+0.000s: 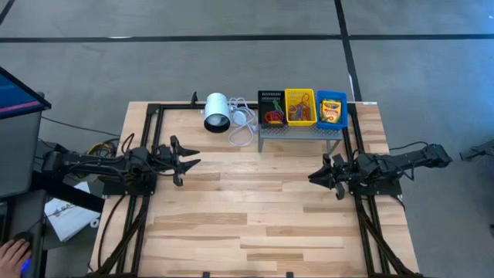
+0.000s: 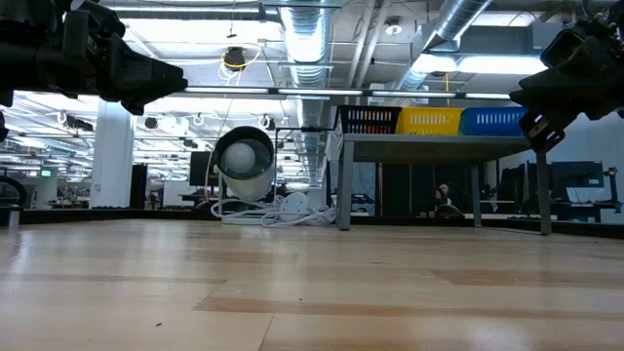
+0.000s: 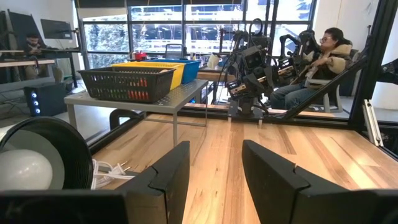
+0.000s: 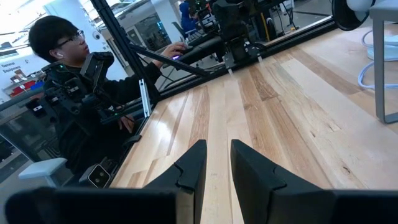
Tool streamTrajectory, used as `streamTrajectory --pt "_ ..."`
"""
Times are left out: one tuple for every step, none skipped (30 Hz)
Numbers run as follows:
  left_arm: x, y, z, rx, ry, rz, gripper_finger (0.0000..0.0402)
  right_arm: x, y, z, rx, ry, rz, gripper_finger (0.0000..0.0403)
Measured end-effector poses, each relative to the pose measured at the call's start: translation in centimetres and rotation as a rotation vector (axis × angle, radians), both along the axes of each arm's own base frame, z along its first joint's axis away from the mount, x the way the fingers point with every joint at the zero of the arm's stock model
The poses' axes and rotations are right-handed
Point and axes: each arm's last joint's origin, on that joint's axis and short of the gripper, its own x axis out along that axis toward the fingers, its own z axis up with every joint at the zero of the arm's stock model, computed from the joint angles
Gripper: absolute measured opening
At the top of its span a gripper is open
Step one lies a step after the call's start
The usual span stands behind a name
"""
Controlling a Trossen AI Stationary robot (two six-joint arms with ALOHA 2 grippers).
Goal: Pick & Place Office Desk Supplies
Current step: Return to Home Position
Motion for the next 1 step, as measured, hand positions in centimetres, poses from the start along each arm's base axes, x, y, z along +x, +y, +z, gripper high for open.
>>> streamTrajectory --pt "0.00 0.00 -0.01 0.000 0.000 0.000 0.0142 0.00 0.00 0.00 0.000 0.000 0.000 0.0070"
